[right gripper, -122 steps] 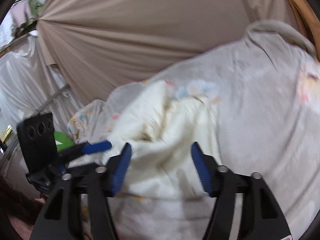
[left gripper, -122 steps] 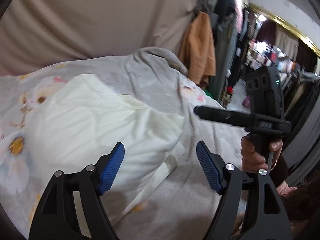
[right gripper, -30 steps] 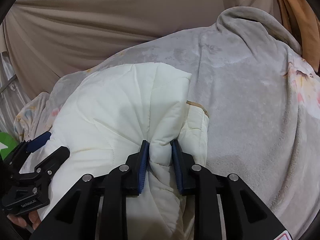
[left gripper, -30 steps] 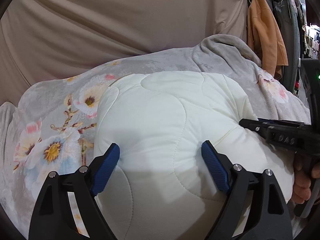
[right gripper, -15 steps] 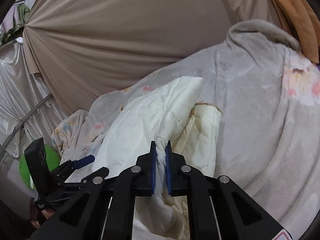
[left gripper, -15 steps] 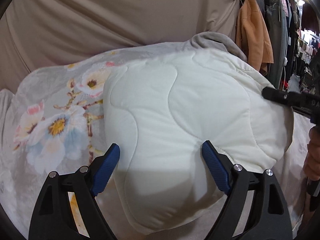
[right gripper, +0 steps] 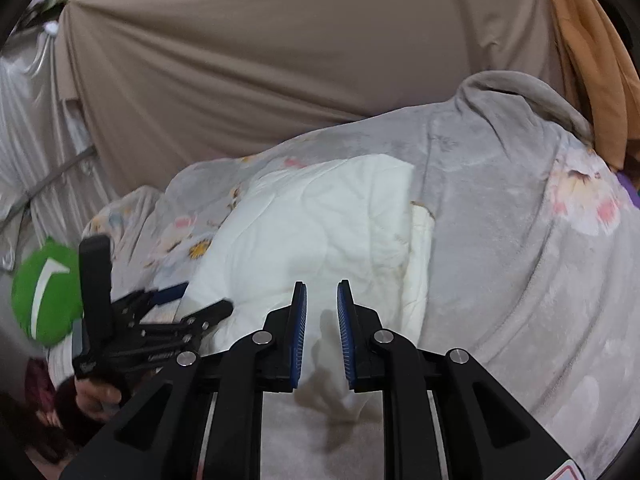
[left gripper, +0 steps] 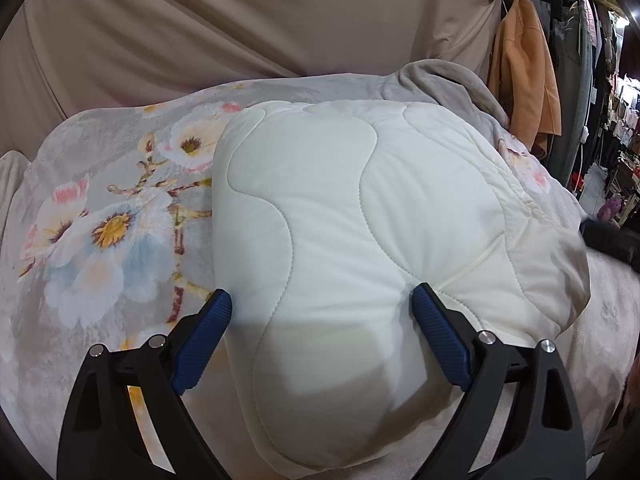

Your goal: Fold large clothes

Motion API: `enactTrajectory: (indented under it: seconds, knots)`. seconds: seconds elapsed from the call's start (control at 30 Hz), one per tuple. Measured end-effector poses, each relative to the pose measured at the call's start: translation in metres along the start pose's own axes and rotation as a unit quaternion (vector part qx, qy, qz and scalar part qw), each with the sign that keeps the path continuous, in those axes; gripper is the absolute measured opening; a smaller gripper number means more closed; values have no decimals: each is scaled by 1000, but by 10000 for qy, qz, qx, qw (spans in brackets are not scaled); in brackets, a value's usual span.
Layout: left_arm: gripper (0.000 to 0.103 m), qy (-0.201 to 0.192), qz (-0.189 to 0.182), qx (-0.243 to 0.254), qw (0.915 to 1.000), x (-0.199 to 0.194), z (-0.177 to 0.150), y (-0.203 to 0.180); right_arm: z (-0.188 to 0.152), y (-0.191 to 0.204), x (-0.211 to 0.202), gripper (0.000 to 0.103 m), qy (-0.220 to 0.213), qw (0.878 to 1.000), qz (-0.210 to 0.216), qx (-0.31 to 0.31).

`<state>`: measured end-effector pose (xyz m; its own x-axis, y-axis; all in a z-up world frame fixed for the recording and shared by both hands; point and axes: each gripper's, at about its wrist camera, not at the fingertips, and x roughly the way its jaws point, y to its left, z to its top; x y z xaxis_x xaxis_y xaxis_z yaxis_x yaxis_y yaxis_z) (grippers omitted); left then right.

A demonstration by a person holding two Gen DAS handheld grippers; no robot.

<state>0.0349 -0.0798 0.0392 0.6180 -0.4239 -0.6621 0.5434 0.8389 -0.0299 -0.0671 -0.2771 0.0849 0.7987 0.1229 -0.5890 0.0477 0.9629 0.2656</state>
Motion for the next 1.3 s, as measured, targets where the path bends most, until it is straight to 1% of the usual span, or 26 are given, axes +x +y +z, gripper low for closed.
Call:
enactTrajectory:
  seconds: [0.03, 0.07, 0.1, 0.13, 0.17, 0.23, 0.3, 0.33, 0.4, 0.43, 0.47, 0.5, 0.53, 0.6, 0.7, 0.77, 0.87, 0.93, 0.97, 1.0, 1.03, 1.07, 1.13, 1.23, 1.27, 1.3]
  knots:
    - [90, 0, -9, 6, 10000, 0, 0, 0, -4, 5, 5, 15, 132, 9998, -57, -101]
    - [90, 1, -23, 7, 10000, 0, 0, 0, -10, 6, 14, 14, 318, 9991, -212, -177]
    - [90, 9, -49, 13, 10000, 0, 0, 0, -16, 4, 30, 8, 526, 9973, -473, -207]
    - [90, 18, -43, 40, 10000, -1, 0, -3, -23, 0, 43, 6, 694, 9956, -594, -202]
    - [90, 11, 0, 100, 9999, -1, -1, -5, -29, -7, 57, 5, 825, 9948, -585, -115]
    - [90, -10, 100, 150, 9998, -1, -2, -8, -36, -17, 66, 5, 833, 9953, -463, 141]
    - [90, 9, 84, 69, 9999, -1, -2, -6, -32, -15, 62, 5, 829, 9954, -455, 178]
    - [90, 19, 58, 24, 10000, -1, -1, -4, -29, -13, 54, 6, 793, 9956, -436, 241]
    - [90, 26, 35, -44, 10000, -1, -1, -1, -25, -7, 38, 8, 637, 9972, -249, 292]
    - [90, 25, 36, -63, 10000, -1, -1, -1, -25, -4, 31, 8, 553, 9979, -251, 237]
    - [90, 21, 38, -59, 10000, -1, -1, -2, -25, -3, 29, 8, 516, 9979, -349, 172]
    - [90, 20, 43, -45, 10000, -1, 0, -1, -28, -2, 31, 5, 523, 9973, -512, 77]
    - [91, 21, 45, -9, 10000, 0, -1, -3, -30, -3, 39, 5, 600, 9965, -574, 33]
    - [91, 16, 115, 73, 9999, 0, -2, -6, -37, -11, 59, 4, 844, 9948, -565, 105]
    - [91, -3, 149, 27, 9999, -1, -2, -6, -35, -11, 58, 5, 834, 9951, -501, 162]
    - [91, 16, 76, -64, 9999, -3, -1, -3, -28, -9, 48, 7, 723, 9965, -375, 197]
    - [91, 18, 79, -81, 9999, -2, -1, -3, -10, -10, 27, 16, 398, 9986, -106, 339]
    - [91, -1, 120, -52, 9999, -2, -1, -5, 4, -17, 17, 31, 173, 9989, -52, 442]
    - [91, -4, 129, -49, 9999, -2, -1, -6, 11, -22, 16, 35, 82, 9986, -88, 512]
    - [91, -3, 128, -55, 9999, -2, -1, -6, 17, -27, 16, 42, 29, 9983, -135, 563]
    - [91, -1, 122, -61, 9999, -1, -1, -6, 23, -34, 20, 46, 7, 9979, -174, 621]
    - [92, 2, 120, -67, 9999, -1, -1, -6, 28, -39, 26, 47, 39, 9976, -183, 670]
    - [92, 7, 117, -84, 9999, -1, -1, -6, 35, -48, 43, 52, 199, 9965, -123, 800]
    - [93, 6, 119, -93, 9999, -1, -1, -5, 40, -60, 77, 53, 562, 9927, -11, 1071]
    - [93, 3, 122, -105, 9999, 0, -1, -5, 39, -62, 89, 50, 682, 9912, 26, 1132]
    - [93, 7, 115, -115, 9999, 0, -1, -4, 38, -62, 96, 38, 735, 9905, 46, 1161]
